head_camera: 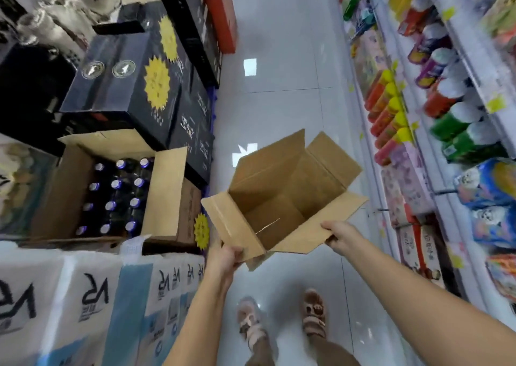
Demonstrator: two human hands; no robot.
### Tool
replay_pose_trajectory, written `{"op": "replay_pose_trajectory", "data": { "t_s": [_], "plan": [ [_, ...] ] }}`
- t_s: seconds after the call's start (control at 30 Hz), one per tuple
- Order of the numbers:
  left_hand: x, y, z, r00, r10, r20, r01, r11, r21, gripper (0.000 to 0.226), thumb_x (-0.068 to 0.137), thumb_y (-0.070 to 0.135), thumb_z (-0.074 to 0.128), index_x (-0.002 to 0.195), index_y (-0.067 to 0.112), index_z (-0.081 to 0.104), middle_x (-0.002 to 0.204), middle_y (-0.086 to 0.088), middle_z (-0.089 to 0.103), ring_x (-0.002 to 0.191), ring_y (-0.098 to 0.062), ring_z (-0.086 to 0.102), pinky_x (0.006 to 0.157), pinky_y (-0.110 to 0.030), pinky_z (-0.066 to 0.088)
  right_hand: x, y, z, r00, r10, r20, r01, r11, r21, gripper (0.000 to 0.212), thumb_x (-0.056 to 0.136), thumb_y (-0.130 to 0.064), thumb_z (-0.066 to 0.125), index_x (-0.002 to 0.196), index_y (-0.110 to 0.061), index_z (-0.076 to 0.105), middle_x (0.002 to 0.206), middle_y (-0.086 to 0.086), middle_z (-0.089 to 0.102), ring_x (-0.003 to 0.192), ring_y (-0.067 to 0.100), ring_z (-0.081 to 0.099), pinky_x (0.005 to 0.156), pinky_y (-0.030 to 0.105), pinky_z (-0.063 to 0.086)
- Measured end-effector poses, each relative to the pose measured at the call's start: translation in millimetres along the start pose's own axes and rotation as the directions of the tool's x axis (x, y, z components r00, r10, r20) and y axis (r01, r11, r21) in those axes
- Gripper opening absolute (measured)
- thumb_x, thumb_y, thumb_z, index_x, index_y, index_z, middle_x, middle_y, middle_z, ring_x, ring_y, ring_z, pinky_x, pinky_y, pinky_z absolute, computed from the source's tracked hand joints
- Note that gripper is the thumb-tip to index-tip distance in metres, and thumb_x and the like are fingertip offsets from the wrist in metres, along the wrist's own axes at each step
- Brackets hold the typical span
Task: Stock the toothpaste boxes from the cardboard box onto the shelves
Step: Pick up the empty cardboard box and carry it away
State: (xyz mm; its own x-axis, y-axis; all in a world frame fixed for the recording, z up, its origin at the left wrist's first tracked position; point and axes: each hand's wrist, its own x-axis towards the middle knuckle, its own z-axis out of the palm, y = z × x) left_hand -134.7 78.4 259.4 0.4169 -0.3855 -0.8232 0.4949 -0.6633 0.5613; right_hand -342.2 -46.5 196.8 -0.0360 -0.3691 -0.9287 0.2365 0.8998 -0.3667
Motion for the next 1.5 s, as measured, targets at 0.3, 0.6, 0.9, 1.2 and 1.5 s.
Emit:
{"op": "replay_pose_trajectory", "data": {
  "t_s": [0.3, 0.6, 0.9, 1.2, 1.5],
  "plan": [
    [164, 13, -4, 0.973, -0.232, -0.009, 0.232, 0.972, 0.026, 0.023, 0.077, -0.024, 0.045, 0.079, -0.002, 0.052, 0.067, -0.014, 0.054, 0.057, -0.024, 0.049, 0.041, -0.024, 0.045, 120, -40, 122, 0.987, -0.156, 0.047, 0.161, 0.886, -0.434, 0.019, 0.091, 0.003, 0.052, 0.109, -0.001, 0.051, 0.104, 0.014, 0.059, 0.090, 0.028, 0.058, 0.093, 0.046, 0.051],
    [301, -7, -6, 0.955, -0.265, -0.130, 0.268, 0.964, 0.000, 0.027, 0.075, -0.026, 0.050, 0.075, 0.001, 0.054, 0.063, -0.012, 0.055, 0.045, -0.019, 0.049, 0.036, -0.019, 0.040, 244, -23, 220, 0.966, -0.201, 0.160, 0.257, 0.770, -0.584, 0.021, 0.090, -0.002, 0.051, 0.108, -0.012, 0.054, 0.097, 0.006, 0.062, 0.090, 0.027, 0.060, 0.086, 0.046, 0.053],
    [361, -25, -7, 0.917, -0.339, -0.212, 0.328, 0.941, -0.086, 0.019, 0.076, -0.020, 0.059, 0.068, -0.002, 0.057, 0.053, -0.009, 0.055, 0.045, -0.021, 0.052, 0.045, -0.021, 0.046, 293, -2, 276, 0.941, -0.254, 0.222, 0.337, 0.669, -0.662, 0.027, 0.092, -0.007, 0.049, 0.115, -0.018, 0.057, 0.113, 0.007, 0.064, 0.102, 0.026, 0.062, 0.090, 0.041, 0.052],
    [398, -26, 11, 0.862, -0.432, -0.266, 0.318, 0.869, -0.379, 0.021, 0.083, -0.015, 0.057, 0.070, 0.000, 0.052, 0.087, -0.014, 0.058, 0.067, -0.022, 0.054, 0.050, -0.024, 0.049, 281, 15, 320, 0.865, -0.073, 0.497, 0.429, 0.620, -0.657, 0.072, 0.092, 0.009, 0.042, 0.149, -0.031, 0.024, 0.147, -0.006, 0.039, 0.134, 0.014, 0.036, 0.106, 0.031, 0.037],
    [364, -6, 27, 0.878, -0.477, 0.032, 0.440, 0.781, -0.444, 0.012, 0.097, -0.001, 0.047, 0.096, -0.011, 0.053, 0.060, -0.018, 0.065, 0.053, -0.025, 0.066, 0.073, -0.034, 0.057, 268, 2, 301, 0.860, -0.097, 0.501, 0.448, 0.612, -0.651, 0.066, 0.091, 0.009, 0.042, 0.149, -0.018, 0.027, 0.151, 0.002, 0.035, 0.142, 0.015, 0.029, 0.104, 0.025, 0.036]
  ]
}}
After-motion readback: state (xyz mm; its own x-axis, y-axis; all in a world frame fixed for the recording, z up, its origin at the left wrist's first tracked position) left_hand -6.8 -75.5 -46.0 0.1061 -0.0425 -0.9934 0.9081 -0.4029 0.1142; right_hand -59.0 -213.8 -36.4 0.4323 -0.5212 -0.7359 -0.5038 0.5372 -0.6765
